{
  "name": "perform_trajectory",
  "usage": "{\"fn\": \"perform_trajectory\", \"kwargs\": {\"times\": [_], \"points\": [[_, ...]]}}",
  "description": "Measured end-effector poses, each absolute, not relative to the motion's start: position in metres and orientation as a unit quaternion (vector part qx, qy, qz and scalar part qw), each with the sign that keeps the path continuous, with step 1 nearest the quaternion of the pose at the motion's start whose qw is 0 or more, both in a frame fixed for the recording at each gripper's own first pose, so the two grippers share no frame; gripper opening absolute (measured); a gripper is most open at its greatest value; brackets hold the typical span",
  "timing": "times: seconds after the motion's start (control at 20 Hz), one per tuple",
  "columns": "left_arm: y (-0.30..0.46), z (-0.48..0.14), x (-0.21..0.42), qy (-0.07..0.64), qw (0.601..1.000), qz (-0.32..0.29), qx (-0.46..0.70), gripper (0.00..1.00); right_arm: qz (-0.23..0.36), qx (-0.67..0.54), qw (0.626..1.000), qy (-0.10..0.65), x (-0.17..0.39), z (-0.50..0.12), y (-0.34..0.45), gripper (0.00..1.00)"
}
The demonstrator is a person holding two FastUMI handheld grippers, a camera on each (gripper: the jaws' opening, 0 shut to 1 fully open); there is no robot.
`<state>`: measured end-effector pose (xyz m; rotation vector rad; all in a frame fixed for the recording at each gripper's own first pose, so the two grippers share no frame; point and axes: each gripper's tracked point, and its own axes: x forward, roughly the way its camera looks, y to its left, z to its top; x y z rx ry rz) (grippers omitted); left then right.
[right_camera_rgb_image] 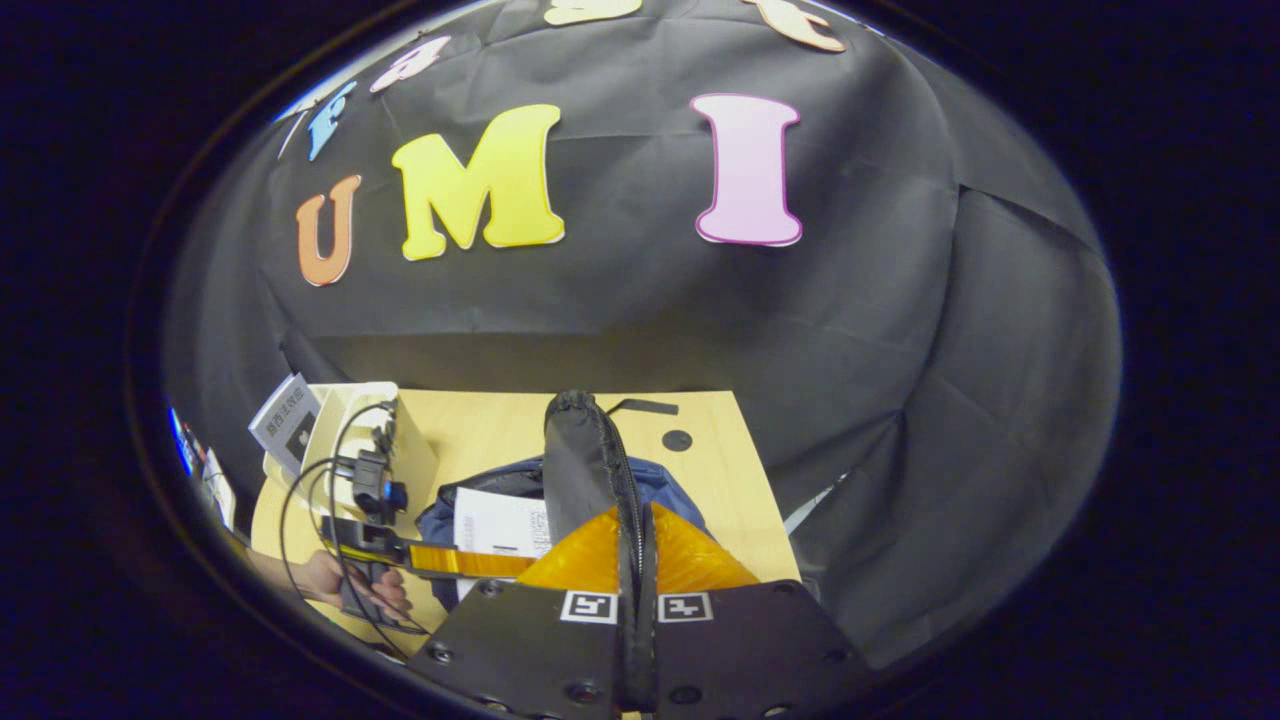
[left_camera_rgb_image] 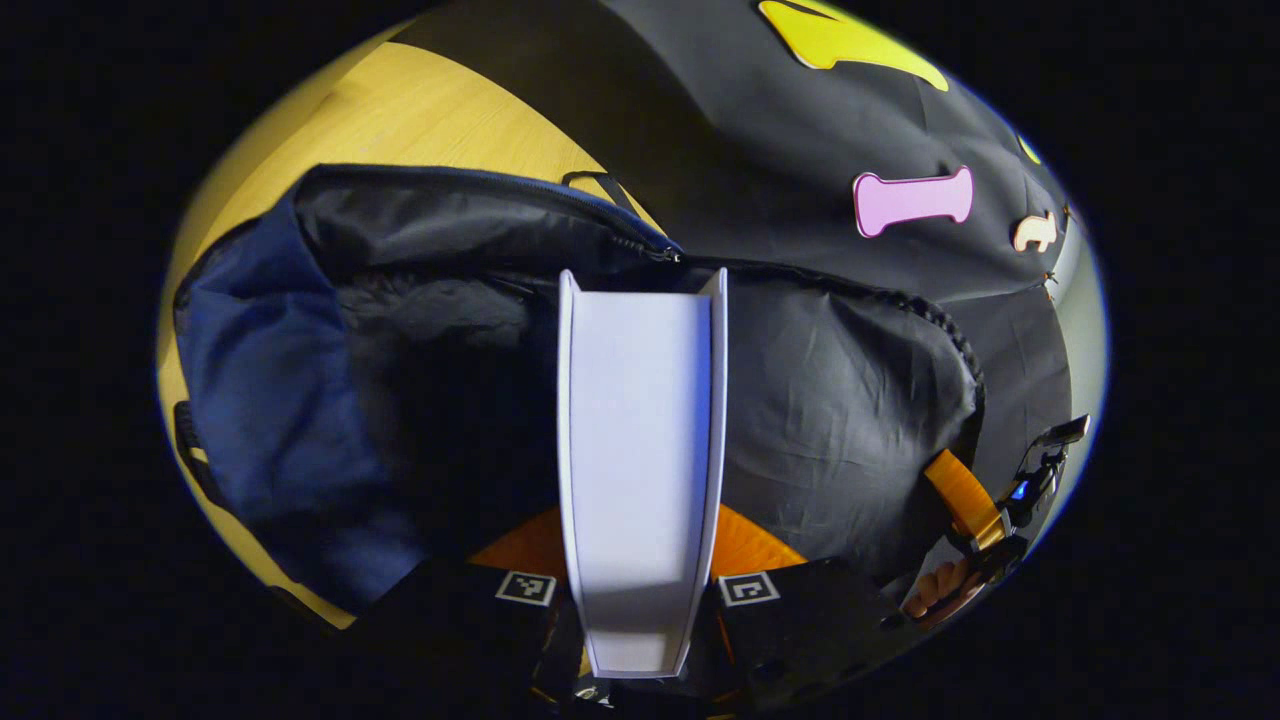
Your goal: Open the schoolbag, grab two books from the bookshelf and put them into the schoolbag.
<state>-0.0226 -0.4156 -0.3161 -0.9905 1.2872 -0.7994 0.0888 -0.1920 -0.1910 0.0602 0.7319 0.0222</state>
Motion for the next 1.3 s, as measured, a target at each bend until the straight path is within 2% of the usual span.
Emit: {"fn": "perform_trajectory", "kwargs": {"times": [0.05, 0.3, 0.5, 0.55, 0.6, 0.65, 0.7, 0.75, 0.85, 1.05, 1.3], "points": [[-0.422, -0.32, -0.02, 0.558, 0.611, -0.348, -0.441, 0.43, 0.011, 0.028, 0.934, 0.357, 0.091, -0.191, -0.189, 0.0], [-0.439, -0.349, -0.011, 0.56, 0.58, -0.329, -0.492, 0.46, 0.014, 0.023, 0.933, 0.36, 0.091, -0.193, -0.181, 0.0], [-0.437, -0.362, -0.016, 0.574, 0.588, -0.328, -0.467, 0.49, 0.015, 0.022, 0.931, 0.365, 0.092, -0.197, -0.177, 0.0], [-0.436, -0.366, -0.015, 0.58, 0.589, -0.323, -0.461, 0.59, 0.015, 0.022, 0.93, 0.367, 0.089, -0.191, -0.178, 0.0], [-0.436, -0.373, -0.016, 0.594, 0.593, -0.315, -0.443, 0.6, 0.015, 0.022, 0.93, 0.366, 0.089, -0.19, -0.178, 0.0], [-0.433, -0.377, -0.019, 0.605, 0.597, -0.31, -0.426, 0.77, 0.016, 0.021, 0.93, 0.366, 0.09, -0.19, -0.178, 0.0], [-0.43, -0.381, -0.023, 0.617, 0.597, -0.304, -0.412, 0.73, 0.016, 0.02, 0.93, 0.367, 0.09, -0.191, -0.177, 0.0], [-0.425, -0.384, -0.026, 0.631, 0.599, -0.297, -0.394, 0.81, 0.017, 0.018, 0.93, 0.367, 0.094, -0.2, -0.173, 0.0], [-0.411, -0.385, -0.028, 0.644, 0.615, -0.29, -0.349, 0.92, 0.017, 0.009, 0.931, 0.366, 0.095, -0.203, -0.171, 0.0], [-0.378, -0.369, -0.025, 0.645, 0.667, -0.272, -0.255, 0.93, 0.02, 0.006, 0.931, 0.364, 0.094, -0.205, -0.165, 0.0], [-0.32, -0.319, -0.02, 0.612, 0.736, -0.261, -0.126, 0.93, 0.017, 0.011, 0.933, 0.359, 0.093, -0.203, -0.16, 0.0]]}}
